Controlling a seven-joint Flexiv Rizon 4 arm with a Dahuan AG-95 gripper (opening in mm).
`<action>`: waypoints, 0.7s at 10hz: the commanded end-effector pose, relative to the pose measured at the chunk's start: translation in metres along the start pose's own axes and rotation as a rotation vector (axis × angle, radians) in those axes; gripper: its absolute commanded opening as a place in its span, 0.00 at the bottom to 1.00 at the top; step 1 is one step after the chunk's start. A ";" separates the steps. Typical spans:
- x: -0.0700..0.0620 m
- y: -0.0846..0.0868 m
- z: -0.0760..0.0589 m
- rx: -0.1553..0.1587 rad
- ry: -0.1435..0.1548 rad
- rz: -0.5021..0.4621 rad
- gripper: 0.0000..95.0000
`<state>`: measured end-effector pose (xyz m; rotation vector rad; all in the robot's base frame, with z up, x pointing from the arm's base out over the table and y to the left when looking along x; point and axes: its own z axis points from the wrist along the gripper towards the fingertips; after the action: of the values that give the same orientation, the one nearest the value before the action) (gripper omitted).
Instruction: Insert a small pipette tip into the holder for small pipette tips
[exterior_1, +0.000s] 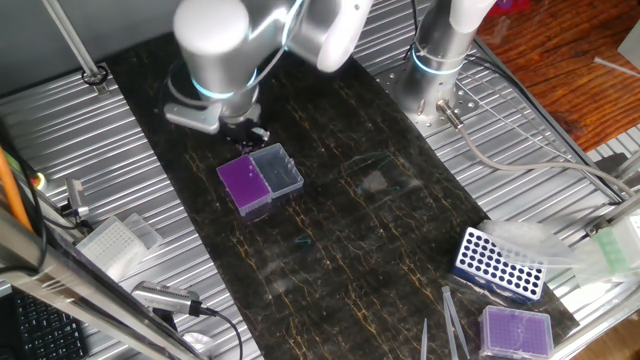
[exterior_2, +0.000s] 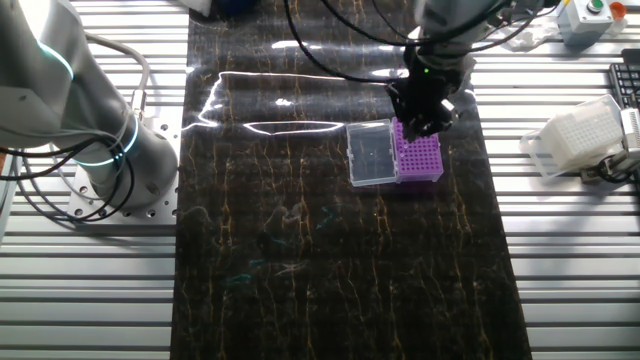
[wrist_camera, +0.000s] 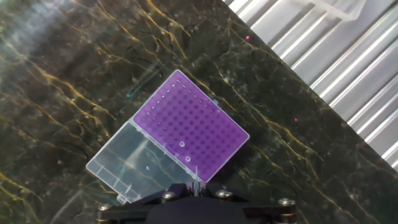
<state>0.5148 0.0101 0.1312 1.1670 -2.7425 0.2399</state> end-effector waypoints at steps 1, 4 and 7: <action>0.001 0.000 0.001 0.017 0.095 -0.004 0.00; 0.001 0.000 0.001 0.085 0.229 -0.065 0.00; 0.002 0.001 0.003 0.123 0.287 -0.086 0.00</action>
<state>0.5123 0.0096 0.1289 1.1696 -2.4758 0.5052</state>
